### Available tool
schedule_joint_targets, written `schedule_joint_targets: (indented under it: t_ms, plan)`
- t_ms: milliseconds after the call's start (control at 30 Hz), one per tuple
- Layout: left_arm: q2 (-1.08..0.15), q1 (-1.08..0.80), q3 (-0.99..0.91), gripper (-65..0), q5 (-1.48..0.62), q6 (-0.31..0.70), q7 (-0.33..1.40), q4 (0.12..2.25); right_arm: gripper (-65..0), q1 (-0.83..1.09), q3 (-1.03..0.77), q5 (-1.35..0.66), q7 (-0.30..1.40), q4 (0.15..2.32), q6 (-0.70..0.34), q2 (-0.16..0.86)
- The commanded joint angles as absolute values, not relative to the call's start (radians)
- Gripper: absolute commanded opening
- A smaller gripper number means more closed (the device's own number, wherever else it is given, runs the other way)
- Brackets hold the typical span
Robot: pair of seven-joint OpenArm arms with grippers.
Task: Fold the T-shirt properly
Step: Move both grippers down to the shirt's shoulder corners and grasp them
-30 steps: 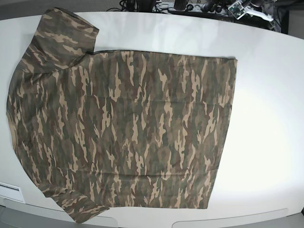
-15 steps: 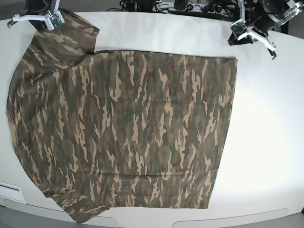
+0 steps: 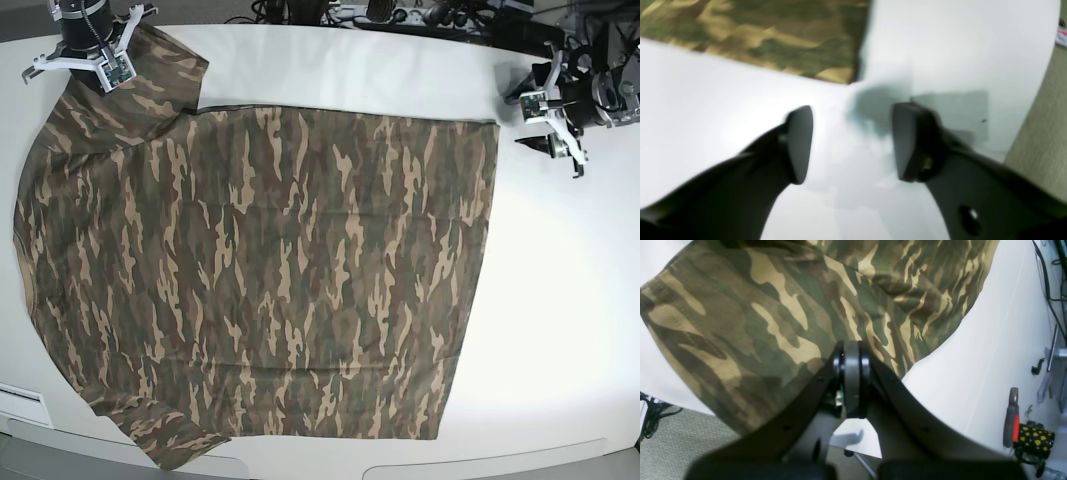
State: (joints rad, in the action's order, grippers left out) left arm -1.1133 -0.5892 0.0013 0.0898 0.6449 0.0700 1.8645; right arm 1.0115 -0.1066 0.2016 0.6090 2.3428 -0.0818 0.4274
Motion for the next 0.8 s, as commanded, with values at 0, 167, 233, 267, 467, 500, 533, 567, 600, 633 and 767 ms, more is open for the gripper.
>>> schedule_joint_targets:
  t_ms: [0, 167, 233, 267, 467, 500, 533, 567, 600, 633, 767]
  plan:
    - [-1.146, -0.559, 0.035, -26.0, 0.104, 0.644, 0.047, 1.873, -65.0, 1.02, -0.113, 0.209, 0.594, 2.356, -0.072, 0.435]
    - [-1.187, -0.419, 0.276, -26.0, 0.218, 0.592, 0.03, 1.874, -65.0, 1.02, -0.113, 0.209, 0.594, 2.356, -0.072, 0.432]
    - [-1.189, -0.364, 0.362, -26.0, 0.278, 0.559, 0.03, 1.873, -65.0, 1.02, -0.113, 0.209, 0.595, 2.356, -0.072, 0.432]
    - [-1.188, -0.338, 0.402, -26.0, 0.3, 0.54, 0.03, 1.873, -65.0, 1.02, -0.113, 0.209, 0.594, 2.356, -0.072, 0.432]
    - [-1.182, -0.188, 0.591, -26.0, 0.404, 0.451, 0.03, 1.861, -65.0, 1.02, -0.113, 0.209, 0.594, 2.356, -0.072, 0.432]
    - [-1.182, -0.163, 0.612, -26.0, 0.41, 0.451, 0.03, 1.855, -65.0, 1.02, -0.113, 0.209, 0.594, 2.356, -0.072, 0.432]
    - [-1.183, -0.144, 0.628, -26.0, 0.411, 0.452, 0.03, 1.849, -65.0, 1.02, -0.113, 0.209, 0.595, 2.356, -0.072, 0.432]
    - [-1.183, -0.126, 0.642, -26.0, 0.411, 0.452, 0.03, 1.842, -65.0, 1.02, -0.113, 0.209, 0.595, 2.356, -0.072, 0.432]
    - [-1.183, -0.112, 0.652, -26.0, 0.411, 0.451, 0.03, 1.834, -65.0, 1.02, -0.113, 0.209, 0.595, 2.356, -0.072, 0.432]
    - [-1.18, -0.101, 0.659, -26.0, 0.411, 0.451, 0.03, 1.826, -65.0, 1.02, -0.113, 0.209, 0.595, 2.356, -0.072, 0.432]
    - [-1.155, -0.07, 0.661, -27.4, 0.402, 0.452, 0.029, 1.785, -65.0, 1.019, -0.113, 0.209, 0.593, 2.356, -0.072, 0.432]
